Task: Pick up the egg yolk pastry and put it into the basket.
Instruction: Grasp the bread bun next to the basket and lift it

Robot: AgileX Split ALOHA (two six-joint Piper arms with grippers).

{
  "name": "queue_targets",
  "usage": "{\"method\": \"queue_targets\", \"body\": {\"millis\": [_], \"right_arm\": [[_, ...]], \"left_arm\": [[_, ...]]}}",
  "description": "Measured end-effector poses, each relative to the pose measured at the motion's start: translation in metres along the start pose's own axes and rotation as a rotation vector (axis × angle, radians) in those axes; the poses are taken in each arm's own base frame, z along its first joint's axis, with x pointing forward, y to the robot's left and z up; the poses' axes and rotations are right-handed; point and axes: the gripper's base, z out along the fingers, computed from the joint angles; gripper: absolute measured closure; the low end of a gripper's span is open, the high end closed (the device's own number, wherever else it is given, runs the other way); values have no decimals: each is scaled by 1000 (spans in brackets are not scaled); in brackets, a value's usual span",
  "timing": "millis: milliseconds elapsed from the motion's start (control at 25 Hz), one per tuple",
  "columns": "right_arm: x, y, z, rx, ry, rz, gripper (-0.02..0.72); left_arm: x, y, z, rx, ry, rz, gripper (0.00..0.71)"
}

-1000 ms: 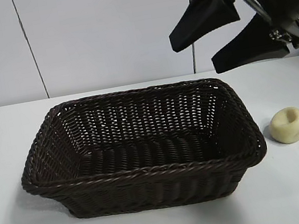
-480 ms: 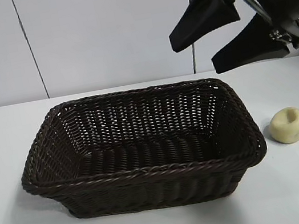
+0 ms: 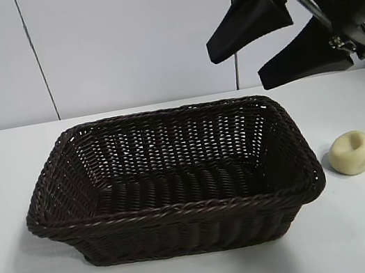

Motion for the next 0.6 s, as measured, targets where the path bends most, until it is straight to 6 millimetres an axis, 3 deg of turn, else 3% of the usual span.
{"method": "queue_targets", "body": {"millis": [240, 440, 600], "right_arm": [[0, 0, 0, 0, 0, 0, 175], [0, 0, 0, 0, 0, 0, 175], [0, 0, 0, 0, 0, 0, 175]], "left_arm": [[61, -3, -7, -4, -76, 2, 114], [101, -5, 13, -5, -92, 2, 114], [114, -6, 36, 9, -94, -4, 114]]}}
